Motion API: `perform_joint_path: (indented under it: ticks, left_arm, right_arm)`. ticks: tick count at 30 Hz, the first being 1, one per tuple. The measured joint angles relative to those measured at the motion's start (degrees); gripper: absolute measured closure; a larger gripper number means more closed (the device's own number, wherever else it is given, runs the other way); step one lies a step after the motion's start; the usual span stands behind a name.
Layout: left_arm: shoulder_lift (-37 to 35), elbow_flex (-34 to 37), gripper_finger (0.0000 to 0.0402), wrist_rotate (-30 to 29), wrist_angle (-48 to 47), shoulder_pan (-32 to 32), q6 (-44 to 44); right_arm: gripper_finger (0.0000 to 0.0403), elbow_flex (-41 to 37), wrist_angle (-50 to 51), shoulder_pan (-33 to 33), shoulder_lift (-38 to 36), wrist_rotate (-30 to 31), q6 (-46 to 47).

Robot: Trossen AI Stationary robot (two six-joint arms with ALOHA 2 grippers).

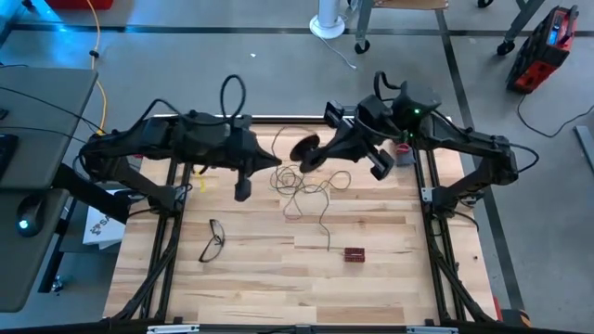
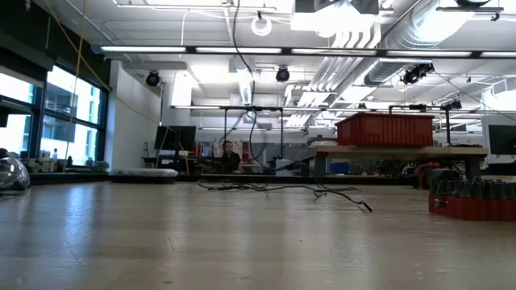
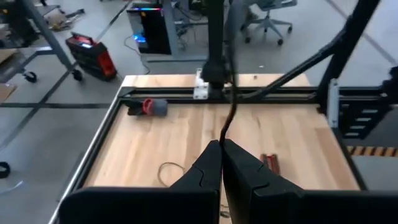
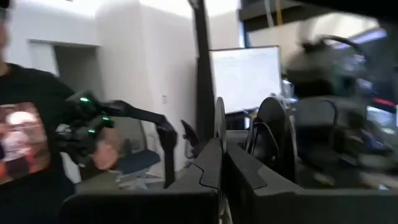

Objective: Coil cords
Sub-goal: Coil the black wire into the spool

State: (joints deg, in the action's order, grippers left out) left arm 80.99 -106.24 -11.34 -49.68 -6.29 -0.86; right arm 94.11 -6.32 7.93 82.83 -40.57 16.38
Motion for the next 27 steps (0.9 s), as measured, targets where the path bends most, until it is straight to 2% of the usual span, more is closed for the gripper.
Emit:
perform_joint_path:
  ticks: [6,15,19,27]
  left_arm:
    - [-0.05,0.0,0.0401,-3.5,-2.92,-4.21,-2.65]
    - [-1.3,0.04,0.0401,-19.11,-2.29,-9.83,-6.03]
    - [-2.46,0.04,0.0401,-26.35,0.8,-10.66,-1.32]
    - [-4.37,0.0,0.0401,-26.89,11.08,-11.32,4.44]
  right_arm:
    - [0.0403,0.0,0.48,3.49,0.0,0.23,-2.39]
    - [0.0403,0.0,5.72,7.6,-0.31,-0.12,-2.97]
    - [0.0403,0.0,7.68,8.23,-0.33,-1.58,-3.5]
    - [0.0403,0.0,10.44,8.88,-0.33,-1.49,-4.98]
